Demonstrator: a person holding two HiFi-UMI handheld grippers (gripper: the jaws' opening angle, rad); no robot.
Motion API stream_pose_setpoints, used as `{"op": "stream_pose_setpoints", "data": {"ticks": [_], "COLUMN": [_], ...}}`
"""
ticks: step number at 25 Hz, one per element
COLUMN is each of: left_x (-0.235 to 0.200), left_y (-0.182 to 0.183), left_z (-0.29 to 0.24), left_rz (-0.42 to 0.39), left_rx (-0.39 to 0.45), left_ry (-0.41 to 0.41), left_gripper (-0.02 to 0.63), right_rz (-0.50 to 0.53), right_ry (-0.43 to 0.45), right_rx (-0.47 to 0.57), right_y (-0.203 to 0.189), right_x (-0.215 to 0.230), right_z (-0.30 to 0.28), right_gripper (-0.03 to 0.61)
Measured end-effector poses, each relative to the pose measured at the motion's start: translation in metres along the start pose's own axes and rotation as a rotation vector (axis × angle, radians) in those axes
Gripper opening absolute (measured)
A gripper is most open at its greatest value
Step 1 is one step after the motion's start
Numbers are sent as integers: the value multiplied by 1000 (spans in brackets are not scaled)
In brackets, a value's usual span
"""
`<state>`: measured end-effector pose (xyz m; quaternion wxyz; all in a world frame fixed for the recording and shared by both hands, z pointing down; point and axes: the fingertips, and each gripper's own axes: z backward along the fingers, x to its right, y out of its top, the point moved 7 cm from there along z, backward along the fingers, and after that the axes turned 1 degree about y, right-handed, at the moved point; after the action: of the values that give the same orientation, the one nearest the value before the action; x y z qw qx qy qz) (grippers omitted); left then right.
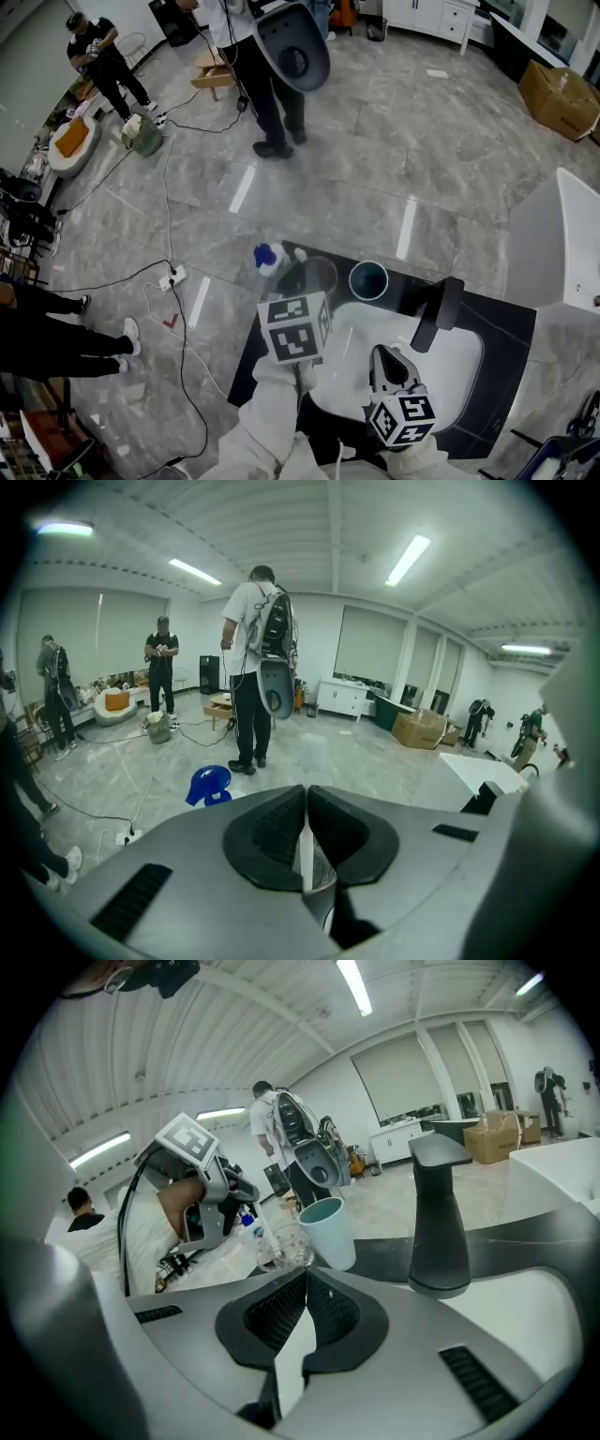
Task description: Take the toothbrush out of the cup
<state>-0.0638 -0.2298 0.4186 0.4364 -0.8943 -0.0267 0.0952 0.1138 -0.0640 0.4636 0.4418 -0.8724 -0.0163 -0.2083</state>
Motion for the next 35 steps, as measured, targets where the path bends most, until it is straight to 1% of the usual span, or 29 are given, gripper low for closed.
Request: {"op": "stream_pose_setpoints", "data": {"ticks": [8,13,20,24,30,35], "left_x": [1,1,-3,-6,-13,-33], "left_y": [15,16,13,12,-3,-19], "left_z": [28,43,69,83,107,135], "left_rz": [-7,1,25,29,34,40], "left_rx": [77,115,201,223,238,241], "left_ry": [-10,-16,-28,-32,-48,-27], "left_gripper": [18,18,18,18,18,18], "right_rz": [23,35,55,47,67,91], "right_ry": [3,7,24,36,48,65], "right_rx": [38,53,67,70,88,101], "right_y": [7,8,5,4,-1,-4], "right_x": [-9,-12,-20,-23,-31,-47], "right_z": [17,27,37,43,53,59], "right_gripper": [23,23,21,22,23,21]}}
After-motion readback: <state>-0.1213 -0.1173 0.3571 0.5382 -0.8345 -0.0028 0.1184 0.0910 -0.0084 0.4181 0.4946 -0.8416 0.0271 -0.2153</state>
